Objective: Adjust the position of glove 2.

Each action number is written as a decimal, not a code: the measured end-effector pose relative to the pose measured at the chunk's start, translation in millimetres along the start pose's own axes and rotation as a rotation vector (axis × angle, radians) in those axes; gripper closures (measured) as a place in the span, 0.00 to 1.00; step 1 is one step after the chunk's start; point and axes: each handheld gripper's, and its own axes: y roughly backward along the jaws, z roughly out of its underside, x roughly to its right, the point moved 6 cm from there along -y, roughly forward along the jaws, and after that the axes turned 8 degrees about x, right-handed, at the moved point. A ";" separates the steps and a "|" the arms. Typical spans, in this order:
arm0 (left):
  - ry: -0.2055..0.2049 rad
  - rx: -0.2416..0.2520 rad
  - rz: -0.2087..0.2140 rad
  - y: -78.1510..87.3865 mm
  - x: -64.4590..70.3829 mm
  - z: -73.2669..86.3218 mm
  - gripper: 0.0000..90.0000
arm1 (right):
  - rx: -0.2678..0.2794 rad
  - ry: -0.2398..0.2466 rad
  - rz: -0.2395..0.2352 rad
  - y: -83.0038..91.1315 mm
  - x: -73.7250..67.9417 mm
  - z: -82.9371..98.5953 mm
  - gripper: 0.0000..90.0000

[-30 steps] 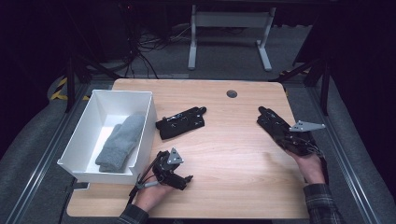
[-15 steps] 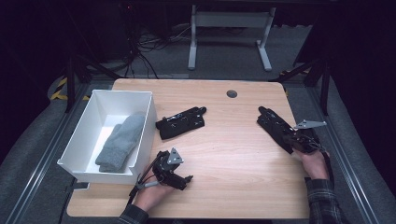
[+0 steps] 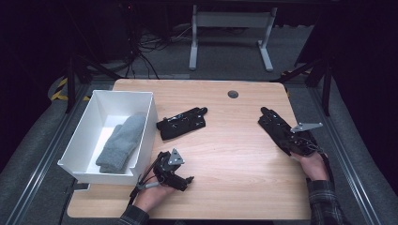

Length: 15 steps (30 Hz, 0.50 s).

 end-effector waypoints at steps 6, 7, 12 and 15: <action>0.001 0.001 0.000 0.1 0.3 0.2 0.01 | -0.015 0.039 -0.052 -4.0 -17.3 -4.2 1.00; 0.000 0.001 0.000 0.2 0.2 0.2 0.01 | -0.017 0.046 -0.059 -4.7 -20.2 -4.8 1.00; -0.001 0.000 -0.001 0.3 0.2 0.3 0.01 | -0.017 0.081 -0.114 -9.8 -38.3 -9.2 1.00; 0.000 0.000 -0.001 0.3 0.2 0.3 0.01 | -0.015 0.093 -0.146 -11.9 -47.8 -10.8 1.00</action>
